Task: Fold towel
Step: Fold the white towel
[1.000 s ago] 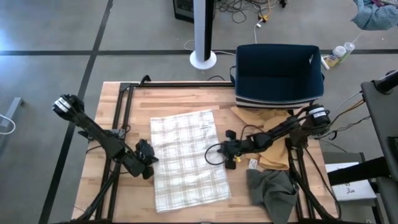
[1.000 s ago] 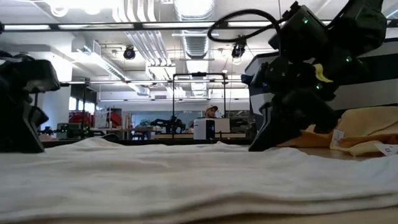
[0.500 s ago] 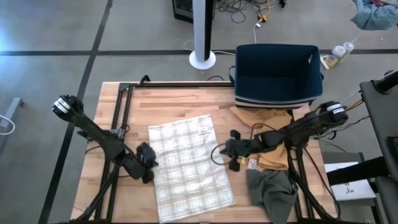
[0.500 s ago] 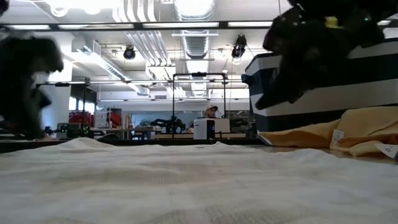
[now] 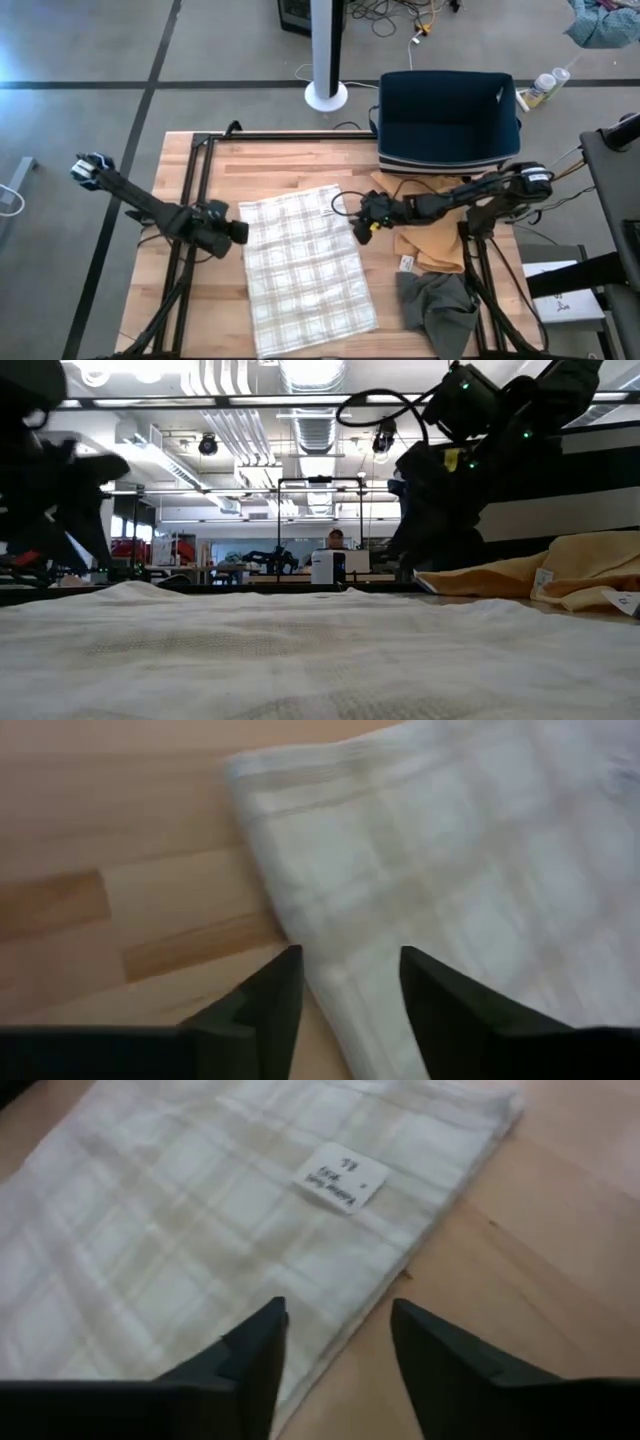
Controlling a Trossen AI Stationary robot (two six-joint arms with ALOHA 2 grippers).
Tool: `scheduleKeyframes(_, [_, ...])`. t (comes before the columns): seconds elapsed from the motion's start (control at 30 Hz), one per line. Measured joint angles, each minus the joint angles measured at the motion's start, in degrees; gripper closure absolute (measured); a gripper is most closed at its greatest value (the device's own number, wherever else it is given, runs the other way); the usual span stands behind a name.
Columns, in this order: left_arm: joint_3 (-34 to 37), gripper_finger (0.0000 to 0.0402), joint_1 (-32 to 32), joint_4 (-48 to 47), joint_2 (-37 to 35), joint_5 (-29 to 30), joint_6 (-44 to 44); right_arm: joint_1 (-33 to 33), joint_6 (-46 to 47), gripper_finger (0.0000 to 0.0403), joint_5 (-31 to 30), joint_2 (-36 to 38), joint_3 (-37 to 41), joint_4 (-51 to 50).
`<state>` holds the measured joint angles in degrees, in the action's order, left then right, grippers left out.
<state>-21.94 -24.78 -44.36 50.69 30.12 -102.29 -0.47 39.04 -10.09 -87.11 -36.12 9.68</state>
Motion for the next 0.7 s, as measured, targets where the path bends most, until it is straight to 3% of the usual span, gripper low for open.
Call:
scheduleKeyframes(0.3, [5.5,0.0177,11.9,2.3,-1.6,0.5,4.1,0.0,-2.6,0.0141,-0.1,-1.3,-2.9,0.1])
scheduleKeyframes(0.7, [9.3,0.0217,27.1,15.4,-3.4,-4.8,22.3,-2.9,-2.6,0.0136,-0.1,-7.2,-4.6,0.7])
